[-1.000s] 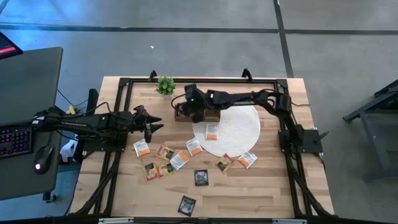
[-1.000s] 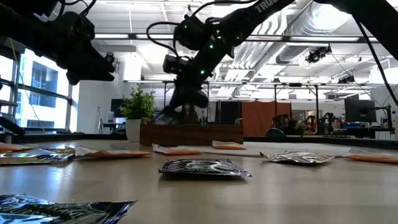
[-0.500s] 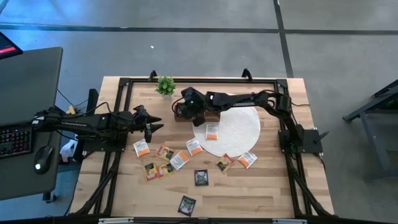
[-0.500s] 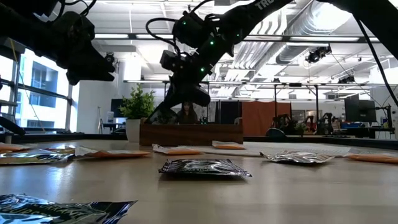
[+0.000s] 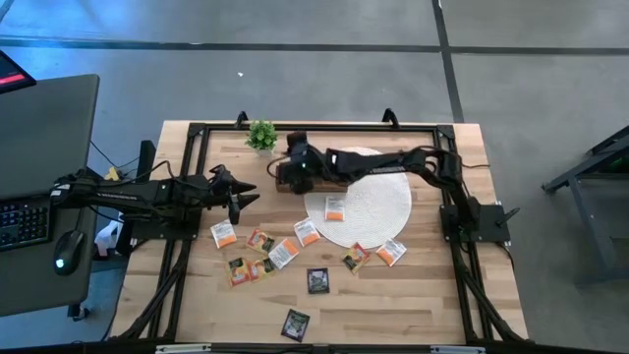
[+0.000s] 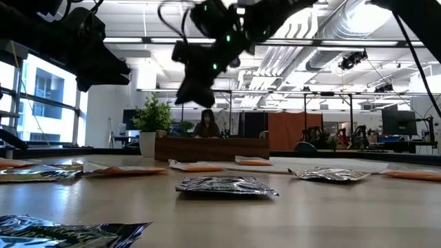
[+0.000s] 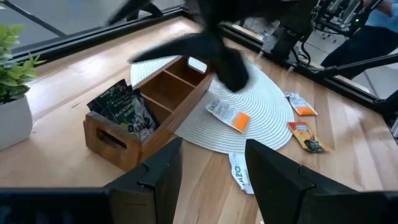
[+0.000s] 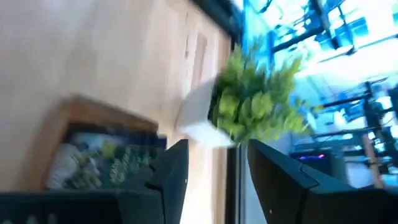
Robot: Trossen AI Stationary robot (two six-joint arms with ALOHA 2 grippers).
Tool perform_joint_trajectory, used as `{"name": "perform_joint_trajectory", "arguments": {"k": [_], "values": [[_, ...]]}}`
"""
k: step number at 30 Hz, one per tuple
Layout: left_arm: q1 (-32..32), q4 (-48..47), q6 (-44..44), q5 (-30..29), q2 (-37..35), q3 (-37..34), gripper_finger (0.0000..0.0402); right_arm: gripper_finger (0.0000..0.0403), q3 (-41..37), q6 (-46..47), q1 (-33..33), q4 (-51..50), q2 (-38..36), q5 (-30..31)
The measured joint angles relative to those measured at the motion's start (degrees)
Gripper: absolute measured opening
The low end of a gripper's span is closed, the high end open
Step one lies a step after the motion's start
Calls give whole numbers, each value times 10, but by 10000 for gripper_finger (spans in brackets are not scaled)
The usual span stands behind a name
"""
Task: Pick & Place Tea
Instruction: Put the orange tea bag into the middle section of the wooden organizer
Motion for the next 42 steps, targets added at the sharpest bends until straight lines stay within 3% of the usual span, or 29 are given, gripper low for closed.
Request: {"name": "perform_joint_trajectory", "arguments": {"k": [4,9,11,18,21,25,28,32,38,42], "values": [[0,-3,-20,6,0,0,172,153,0,88,51,-100,-54,-17],[0,8,-10,126,22,0,172,139,-6,287,121,-222,-105,-213],[-5,30,-11,162,49,0,172,139,-30,331,152,-217,-108,-239],[-85,157,-12,164,178,0,172,157,-177,403,245,-109,-105,-166],[-123,228,-13,161,237,0,172,160,-227,421,266,-30,-107,-174],[-154,285,-27,110,284,0,172,160,-291,414,280,69,-105,-189],[-154,255,-32,78,297,0,172,158,-319,437,278,119,-105,-179],[-154,173,-118,35,300,0,172,157,-337,447,269,144,-105,-165],[-154,73,-162,29,300,0,172,157,-331,357,240,187,-105,-136],[-154,19,-162,15,300,0,172,157,-331,350,205,237,-105,-154]]}}
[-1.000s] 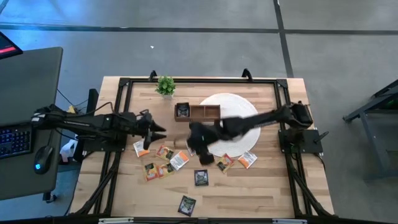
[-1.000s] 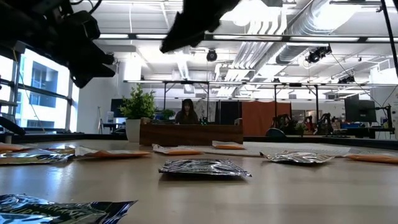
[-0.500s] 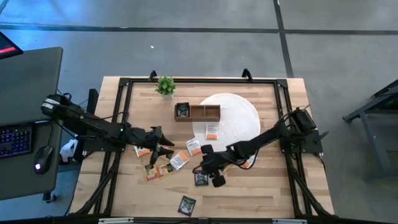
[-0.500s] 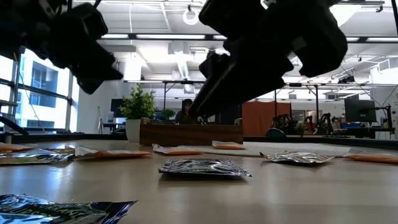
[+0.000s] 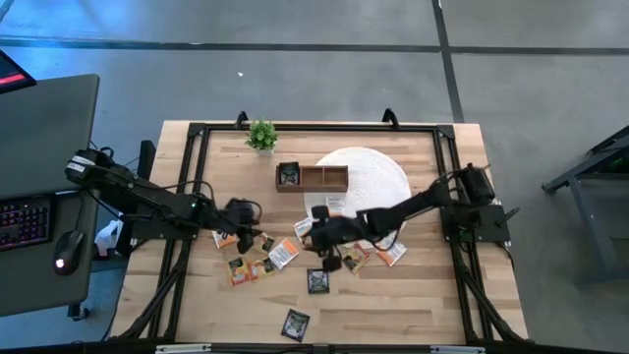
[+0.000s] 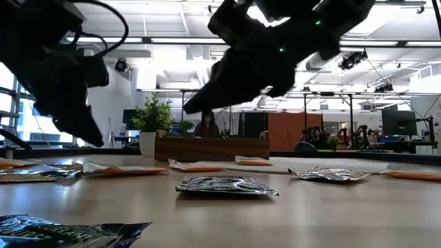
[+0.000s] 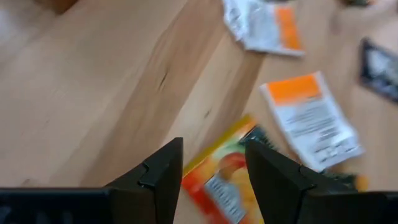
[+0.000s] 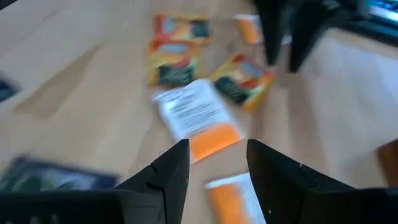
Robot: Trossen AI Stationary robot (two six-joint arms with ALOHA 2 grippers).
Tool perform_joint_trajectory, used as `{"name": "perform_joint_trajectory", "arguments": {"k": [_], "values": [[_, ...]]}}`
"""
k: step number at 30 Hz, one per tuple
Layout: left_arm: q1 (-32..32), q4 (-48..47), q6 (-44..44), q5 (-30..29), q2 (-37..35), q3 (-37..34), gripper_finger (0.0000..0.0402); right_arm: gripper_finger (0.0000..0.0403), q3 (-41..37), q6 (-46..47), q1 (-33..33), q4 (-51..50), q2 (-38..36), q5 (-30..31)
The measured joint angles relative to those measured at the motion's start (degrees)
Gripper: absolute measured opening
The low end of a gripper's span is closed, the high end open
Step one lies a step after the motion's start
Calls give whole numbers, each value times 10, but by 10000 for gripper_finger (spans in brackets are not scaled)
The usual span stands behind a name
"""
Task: Pick & Place Tea
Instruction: Put the orange tea bag into the middle section of the wooden organizer
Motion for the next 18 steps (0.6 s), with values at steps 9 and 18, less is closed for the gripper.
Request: {"name": "perform_joint_trajectory", "arguments": {"k": [9,18], "values": [[0,-71,-106,43,0,0,172,157,0,8,-47,46,0,-60],[0,-64,-126,63,20,0,172,153,0,7,-48,53,0,-63]]}}
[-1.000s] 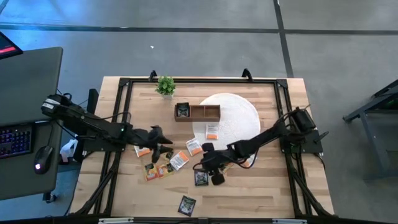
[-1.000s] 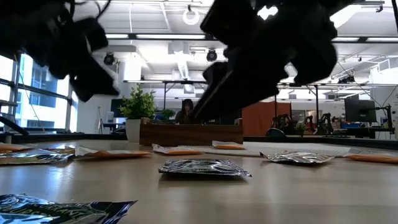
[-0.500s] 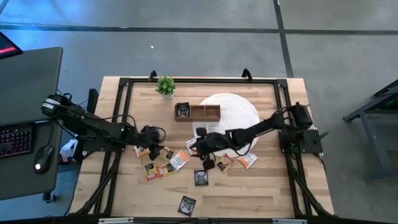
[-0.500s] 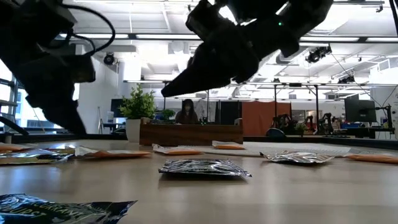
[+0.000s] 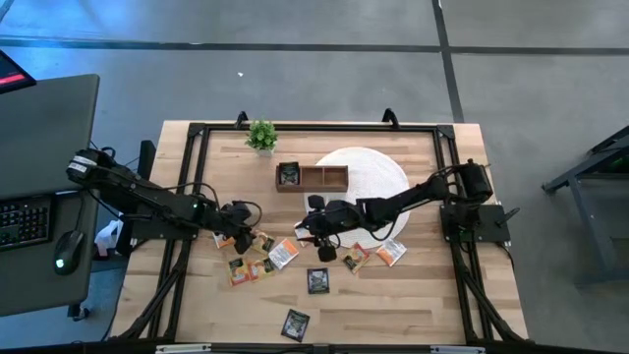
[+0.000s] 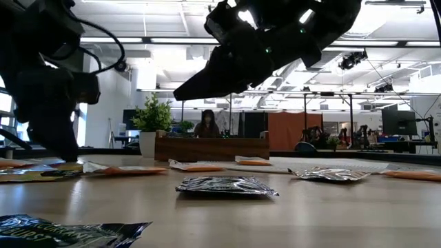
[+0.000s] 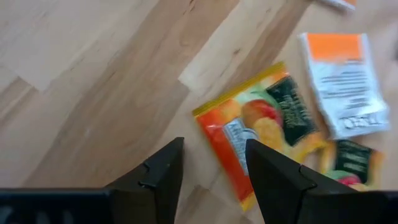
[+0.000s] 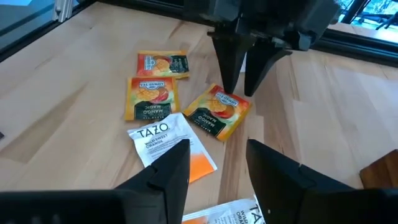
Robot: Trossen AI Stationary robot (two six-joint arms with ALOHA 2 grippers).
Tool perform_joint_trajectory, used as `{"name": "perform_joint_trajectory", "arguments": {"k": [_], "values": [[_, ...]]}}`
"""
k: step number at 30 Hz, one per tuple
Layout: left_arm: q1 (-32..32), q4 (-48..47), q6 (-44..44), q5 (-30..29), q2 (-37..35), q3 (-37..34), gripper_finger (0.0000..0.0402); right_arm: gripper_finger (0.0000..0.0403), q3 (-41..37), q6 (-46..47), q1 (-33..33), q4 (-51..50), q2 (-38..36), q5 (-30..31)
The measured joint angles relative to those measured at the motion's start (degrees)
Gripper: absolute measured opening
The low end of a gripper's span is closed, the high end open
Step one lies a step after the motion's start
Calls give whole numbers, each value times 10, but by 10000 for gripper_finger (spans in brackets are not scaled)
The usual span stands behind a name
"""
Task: Pick & Place Tea
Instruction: Put the orange tea bag into the middle section of the wooden organizer
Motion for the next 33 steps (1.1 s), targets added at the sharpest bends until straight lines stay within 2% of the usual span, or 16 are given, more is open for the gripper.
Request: {"name": "perform_joint_trajectory", "arguments": {"k": [5,10,14,21,24,28,33], "values": [[0,12,-19,-5,39,3,172,147,0,0,6,0,0,0],[0,51,11,-12,55,1,162,145,0,0,6,0,0,1],[0,60,24,-10,56,0,121,145,0,0,5,0,0,5],[0,49,24,-6,65,2,22,145,0,0,5,0,0,6],[0,54,24,-10,66,1,7,145,0,1,5,0,0,31],[0,82,26,-64,61,-1,5,145,0,47,5,2,0,93],[0,156,23,-208,49,-2,3,145,0,128,3,6,0,198]]}}
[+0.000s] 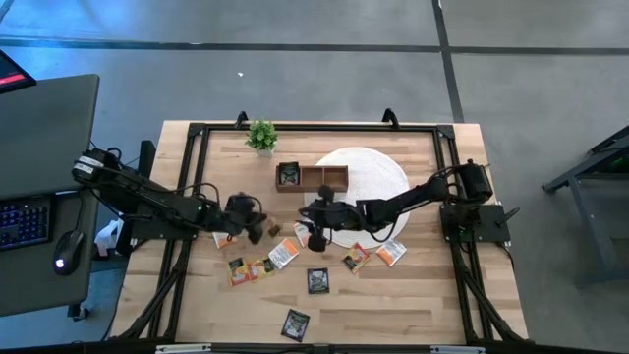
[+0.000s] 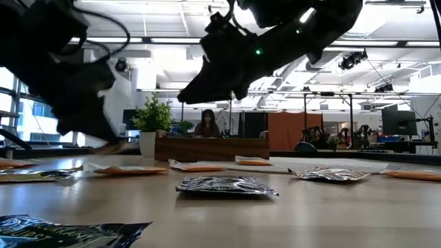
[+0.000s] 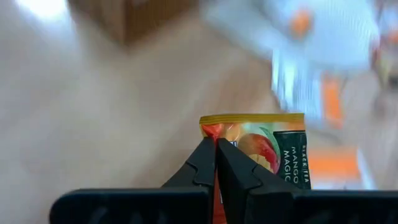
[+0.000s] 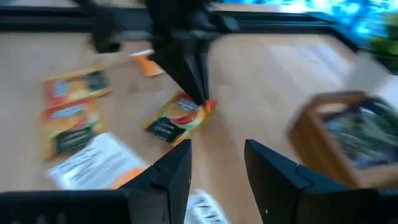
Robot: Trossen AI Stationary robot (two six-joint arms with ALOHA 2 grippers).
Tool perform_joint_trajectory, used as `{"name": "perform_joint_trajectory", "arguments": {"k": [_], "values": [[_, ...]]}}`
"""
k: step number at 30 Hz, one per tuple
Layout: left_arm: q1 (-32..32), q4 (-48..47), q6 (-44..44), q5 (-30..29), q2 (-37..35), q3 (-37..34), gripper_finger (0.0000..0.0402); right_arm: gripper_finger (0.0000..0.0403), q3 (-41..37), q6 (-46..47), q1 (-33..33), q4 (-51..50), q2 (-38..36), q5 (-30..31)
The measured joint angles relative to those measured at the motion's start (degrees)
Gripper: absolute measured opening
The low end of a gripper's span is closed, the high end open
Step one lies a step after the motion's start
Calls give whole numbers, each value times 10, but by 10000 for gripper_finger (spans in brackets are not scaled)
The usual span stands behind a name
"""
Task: Pick & Place Tea
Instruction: Put the orange tea bag into the middle section of the wooden organizer
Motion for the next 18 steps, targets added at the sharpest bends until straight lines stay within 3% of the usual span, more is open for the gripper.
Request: {"name": "perform_joint_trajectory", "arguments": {"k": [5,10,13,18], "values": [[0,87,52,-134,-4,0,1,145,0,42,-25,57,0,15],[0,196,134,-206,-4,1,1,145,0,119,-74,111,0,-77],[0,236,188,-232,-5,1,1,145,0,164,-96,106,0,-82],[0,252,214,-308,-5,1,1,144,0,159,-111,108,0,-89]]}}
